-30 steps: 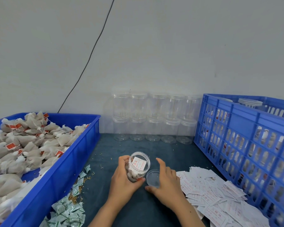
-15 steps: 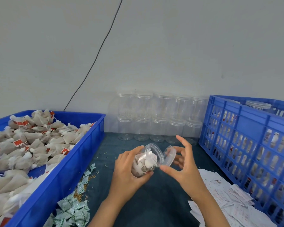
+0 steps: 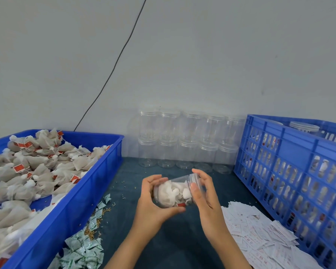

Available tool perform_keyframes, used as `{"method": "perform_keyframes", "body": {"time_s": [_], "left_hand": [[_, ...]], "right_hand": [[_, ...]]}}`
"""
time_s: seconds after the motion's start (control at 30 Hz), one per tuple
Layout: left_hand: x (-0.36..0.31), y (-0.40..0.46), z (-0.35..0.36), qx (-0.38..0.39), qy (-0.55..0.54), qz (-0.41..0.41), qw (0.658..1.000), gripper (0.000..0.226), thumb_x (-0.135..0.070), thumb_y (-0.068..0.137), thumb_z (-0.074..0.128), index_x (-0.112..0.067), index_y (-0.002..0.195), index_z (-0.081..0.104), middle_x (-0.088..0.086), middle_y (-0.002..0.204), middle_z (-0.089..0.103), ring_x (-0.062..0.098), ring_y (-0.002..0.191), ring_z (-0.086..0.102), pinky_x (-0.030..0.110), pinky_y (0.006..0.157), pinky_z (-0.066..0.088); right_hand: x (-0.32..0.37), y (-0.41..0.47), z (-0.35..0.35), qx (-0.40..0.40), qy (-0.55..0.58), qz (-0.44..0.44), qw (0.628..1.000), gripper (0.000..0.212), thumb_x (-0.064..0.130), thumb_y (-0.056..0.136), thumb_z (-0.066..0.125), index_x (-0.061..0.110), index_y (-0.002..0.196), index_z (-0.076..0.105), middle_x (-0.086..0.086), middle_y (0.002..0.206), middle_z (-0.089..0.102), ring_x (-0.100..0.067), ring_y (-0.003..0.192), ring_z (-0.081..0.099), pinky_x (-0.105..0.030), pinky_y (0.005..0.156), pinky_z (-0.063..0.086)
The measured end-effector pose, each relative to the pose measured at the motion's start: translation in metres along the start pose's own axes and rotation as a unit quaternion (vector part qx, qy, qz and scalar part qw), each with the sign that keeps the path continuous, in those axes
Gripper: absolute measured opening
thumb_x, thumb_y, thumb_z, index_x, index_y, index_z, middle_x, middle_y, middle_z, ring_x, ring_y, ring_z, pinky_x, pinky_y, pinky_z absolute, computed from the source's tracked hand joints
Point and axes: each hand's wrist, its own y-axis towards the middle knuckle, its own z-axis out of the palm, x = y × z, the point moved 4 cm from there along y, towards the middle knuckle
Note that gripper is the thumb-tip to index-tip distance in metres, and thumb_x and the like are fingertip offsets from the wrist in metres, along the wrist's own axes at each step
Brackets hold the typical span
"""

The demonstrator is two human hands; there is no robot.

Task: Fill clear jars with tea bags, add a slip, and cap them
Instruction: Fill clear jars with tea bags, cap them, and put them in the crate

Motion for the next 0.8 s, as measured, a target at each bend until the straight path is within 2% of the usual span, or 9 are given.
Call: {"method": "perform_keyframes", "body": {"time_s": [0.1,0.23,0.3,0.37,0.47,0.6,0.67,0.73,0.8], "left_hand": [[0.003,-0.003,0.004,0.011,-0.050,-0.032,0.998,0.080,-0.026,0.041,0.092,-0.027,0.111,0.055,-0.013,0.107,0.065,0.007,0.097,0.065,0.018,0.078,0.051],[0.007,-0.010,0.010,0.060,-0.170,-0.090,0.980,0.075,-0.025,0.051,0.087,-0.022,0.119,0.055,0.007,0.113,0.065,0.020,0.093,0.066,0.028,0.073,0.054],[0.005,-0.010,0.011,0.073,-0.207,-0.121,0.968,0.074,-0.035,0.057,0.082,-0.014,0.121,0.053,0.011,0.107,0.066,0.021,0.085,0.066,0.030,0.059,0.052],[0.002,-0.011,0.011,0.071,-0.207,-0.154,0.964,0.074,-0.049,0.060,0.074,-0.007,0.118,0.053,0.009,0.089,0.066,0.018,0.069,0.063,0.027,0.046,0.043],[0.005,-0.015,0.014,0.105,-0.201,-0.222,0.948,0.063,-0.063,0.071,0.064,-0.008,0.102,0.061,0.006,0.067,0.054,0.014,0.052,0.048,0.021,0.040,0.029],[0.011,-0.015,0.017,0.145,-0.226,-0.318,0.909,0.056,-0.067,0.073,0.053,-0.013,0.080,0.063,0.005,0.061,0.045,0.011,0.047,0.035,0.018,0.038,0.020],[0.012,-0.014,0.016,0.137,-0.235,-0.309,0.911,0.053,-0.064,0.075,0.059,-0.012,0.083,0.063,0.005,0.062,0.045,0.011,0.048,0.036,0.019,0.039,0.024],[0.012,-0.011,0.016,0.108,-0.227,-0.254,0.934,0.050,-0.055,0.079,0.066,-0.010,0.099,0.060,0.005,0.068,0.050,0.012,0.052,0.040,0.022,0.043,0.030],[0.010,-0.008,0.014,0.067,-0.217,-0.188,0.955,0.054,-0.048,0.075,0.064,-0.008,0.110,0.052,0.005,0.075,0.057,0.015,0.056,0.047,0.025,0.045,0.036]], "right_hand": [[0.000,-0.001,0.003,-0.030,0.039,0.012,0.999,0.032,0.050,0.091,0.053,0.046,0.123,0.051,0.015,0.129,0.049,0.003,0.120,0.048,-0.026,0.100,0.042],[0.003,-0.005,0.008,-0.009,0.059,0.013,0.998,0.039,0.042,0.086,0.054,0.044,0.125,0.053,0.017,0.129,0.047,0.007,0.119,0.048,-0.013,0.088,0.046],[0.006,-0.004,0.008,0.014,0.062,0.000,0.998,0.037,0.041,0.089,0.057,0.043,0.125,0.055,0.015,0.128,0.050,0.001,0.120,0.050,-0.013,0.089,0.046],[0.011,-0.002,0.006,0.039,0.063,-0.016,0.997,0.034,0.041,0.090,0.061,0.042,0.124,0.059,0.012,0.126,0.052,-0.002,0.121,0.051,-0.012,0.091,0.044],[0.014,-0.003,0.004,0.087,0.056,-0.028,0.994,0.038,0.038,0.087,0.058,0.039,0.124,0.060,0.007,0.125,0.054,-0.007,0.121,0.051,-0.014,0.094,0.042],[0.013,-0.007,0.007,0.103,0.028,-0.044,0.993,0.035,0.033,0.091,0.054,0.037,0.126,0.058,0.006,0.127,0.050,-0.007,0.118,0.051,-0.015,0.092,0.042],[0.010,-0.007,0.010,0.088,0.003,-0.043,0.995,0.034,0.037,0.092,0.051,0.041,0.125,0.055,0.011,0.126,0.048,-0.002,0.119,0.049,-0.011,0.092,0.040],[0.009,-0.006,0.011,0.068,-0.011,-0.029,0.997,0.032,0.044,0.093,0.048,0.044,0.125,0.052,0.020,0.124,0.047,0.005,0.121,0.045,-0.006,0.093,0.036],[0.006,-0.004,0.010,0.055,0.012,-0.002,0.998,0.029,0.044,0.095,0.048,0.042,0.124,0.051,0.020,0.124,0.048,0.006,0.121,0.045,-0.008,0.093,0.038]]}}
